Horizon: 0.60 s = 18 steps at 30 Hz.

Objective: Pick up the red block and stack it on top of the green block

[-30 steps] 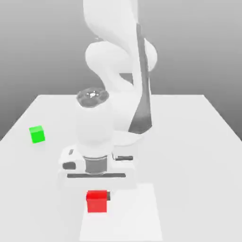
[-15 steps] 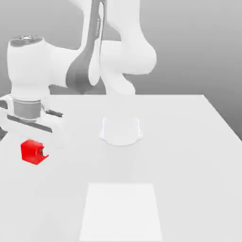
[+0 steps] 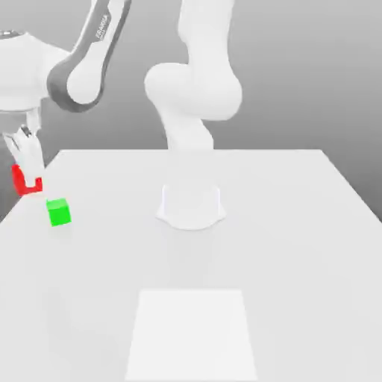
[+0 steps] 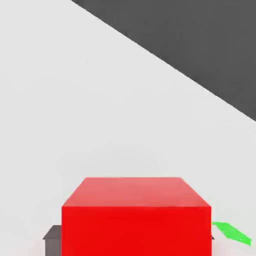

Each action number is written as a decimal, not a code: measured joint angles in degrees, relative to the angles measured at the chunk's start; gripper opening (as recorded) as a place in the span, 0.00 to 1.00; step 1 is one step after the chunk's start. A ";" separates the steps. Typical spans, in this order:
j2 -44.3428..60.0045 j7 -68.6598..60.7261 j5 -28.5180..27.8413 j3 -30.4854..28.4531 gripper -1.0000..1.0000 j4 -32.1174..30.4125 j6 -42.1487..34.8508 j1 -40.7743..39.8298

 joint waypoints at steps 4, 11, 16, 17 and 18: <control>0.97 -0.20 0.30 -4.38 0.00 -1.59 1.37 -4.53; 8.50 -4.47 6.64 -9.33 0.00 -2.57 8.90 -3.34; 16.48 -14.11 20.53 -9.36 0.00 -2.59 15.46 0.57; 18.19 -17.05 24.69 -7.75 0.00 -2.51 16.61 0.04; 19.87 -20.11 29.00 -5.88 1.00 -2.37 17.68 -0.55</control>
